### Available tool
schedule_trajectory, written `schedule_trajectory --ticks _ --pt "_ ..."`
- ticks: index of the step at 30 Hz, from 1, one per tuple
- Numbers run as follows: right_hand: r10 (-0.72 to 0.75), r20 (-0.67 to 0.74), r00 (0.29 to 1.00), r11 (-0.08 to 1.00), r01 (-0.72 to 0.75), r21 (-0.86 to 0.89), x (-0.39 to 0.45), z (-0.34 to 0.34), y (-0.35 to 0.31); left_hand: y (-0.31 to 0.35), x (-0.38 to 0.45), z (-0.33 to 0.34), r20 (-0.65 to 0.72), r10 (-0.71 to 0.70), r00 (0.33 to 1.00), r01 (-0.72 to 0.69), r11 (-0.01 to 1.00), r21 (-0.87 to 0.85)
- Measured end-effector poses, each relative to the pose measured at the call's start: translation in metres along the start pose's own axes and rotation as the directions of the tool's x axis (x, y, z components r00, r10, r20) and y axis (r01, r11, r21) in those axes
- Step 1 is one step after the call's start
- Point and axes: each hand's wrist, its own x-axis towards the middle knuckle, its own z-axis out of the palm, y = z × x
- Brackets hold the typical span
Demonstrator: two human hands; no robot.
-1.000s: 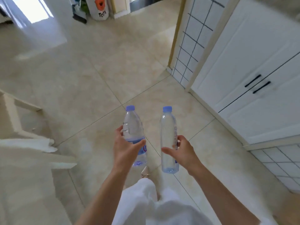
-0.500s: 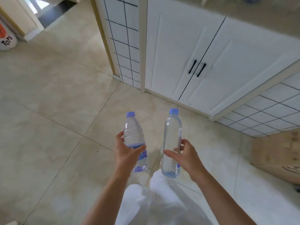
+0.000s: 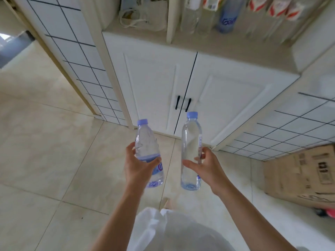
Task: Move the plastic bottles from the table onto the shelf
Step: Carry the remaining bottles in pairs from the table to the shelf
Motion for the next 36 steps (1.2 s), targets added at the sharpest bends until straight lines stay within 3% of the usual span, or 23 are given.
schedule_trajectory --ticks 10,24,36 --pt "-0.008 -0.127 0.992 0.998 0.016 0.062 0.096 -0.052 -0.05 0.079 0.087 0.084 0.128 0.15 0.98 -0.157 0.986 0.051" --pt "-0.104 -0.333 0.937 0.988 0.137 0.077 0.213 -0.135 -0.158 0.23 0.19 0.191 0.331 0.442 0.833 -0.456 0.889 -0.04" --pt "-0.349 -0.371 0.86 0.908 0.408 0.091 0.322 -0.245 -0.198 0.314 0.219 0.318 0.182 0.591 0.786 -0.585 0.806 -0.091"
